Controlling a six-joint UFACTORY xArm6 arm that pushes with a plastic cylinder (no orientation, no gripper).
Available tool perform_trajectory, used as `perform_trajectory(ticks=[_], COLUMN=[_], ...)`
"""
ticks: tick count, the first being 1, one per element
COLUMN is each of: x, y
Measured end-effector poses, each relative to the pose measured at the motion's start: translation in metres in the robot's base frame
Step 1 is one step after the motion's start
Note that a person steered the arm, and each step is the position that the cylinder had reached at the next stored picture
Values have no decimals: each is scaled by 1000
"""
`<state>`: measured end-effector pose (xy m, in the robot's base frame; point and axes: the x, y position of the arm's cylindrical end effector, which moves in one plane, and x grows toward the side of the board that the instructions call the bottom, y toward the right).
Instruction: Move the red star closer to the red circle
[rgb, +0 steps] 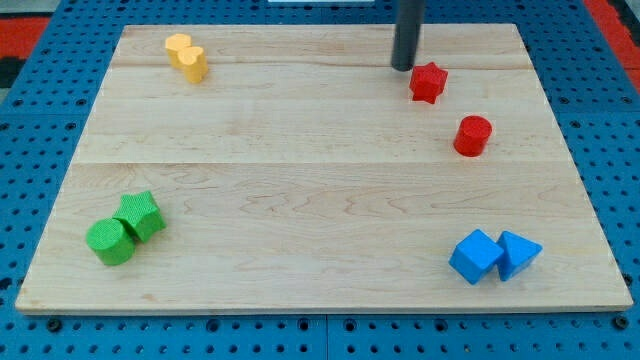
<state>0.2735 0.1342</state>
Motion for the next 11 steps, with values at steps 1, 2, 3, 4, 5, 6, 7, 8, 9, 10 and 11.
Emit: perform_trajectory(ticks=[1, 2, 3, 4, 5, 6, 7, 8, 9, 10, 11], x=[29, 64, 12, -21, 0, 30, 57, 85, 80, 54, 40], y=[34, 43, 44, 13, 10, -9, -28, -8, -2, -25, -9])
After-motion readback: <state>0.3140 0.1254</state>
